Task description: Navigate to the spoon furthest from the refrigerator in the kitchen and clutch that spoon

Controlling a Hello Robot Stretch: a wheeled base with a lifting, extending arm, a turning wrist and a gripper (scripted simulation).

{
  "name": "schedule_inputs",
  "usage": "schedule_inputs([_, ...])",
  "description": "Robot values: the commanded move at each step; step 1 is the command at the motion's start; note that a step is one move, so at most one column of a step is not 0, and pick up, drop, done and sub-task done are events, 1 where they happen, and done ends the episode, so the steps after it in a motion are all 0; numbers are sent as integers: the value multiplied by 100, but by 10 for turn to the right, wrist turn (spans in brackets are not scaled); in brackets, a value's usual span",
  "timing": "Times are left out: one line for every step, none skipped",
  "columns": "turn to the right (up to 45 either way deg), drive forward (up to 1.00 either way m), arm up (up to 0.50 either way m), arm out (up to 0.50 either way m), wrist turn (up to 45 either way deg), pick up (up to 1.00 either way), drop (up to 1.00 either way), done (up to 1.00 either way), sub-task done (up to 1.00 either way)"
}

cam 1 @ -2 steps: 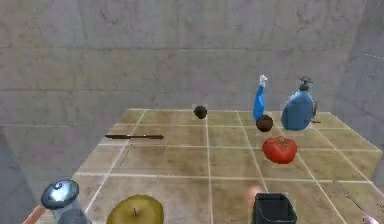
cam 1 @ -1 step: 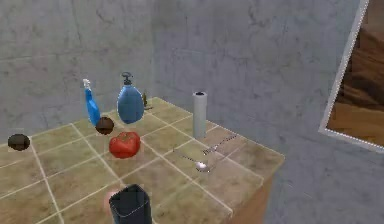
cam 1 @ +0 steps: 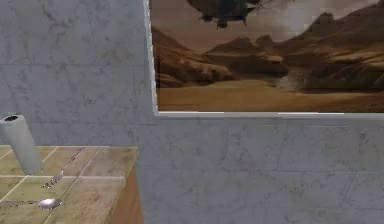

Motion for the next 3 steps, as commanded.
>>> schedule_inputs([0, 10, 0, 0, 0, 0, 0, 0, 0])
schedule_inputs([-450, 0, 0, 0, 0, 0, 0, 0, 0])
schedule_inputs([-450, 0, 0, 0, 0, 0, 0, 0, 0])
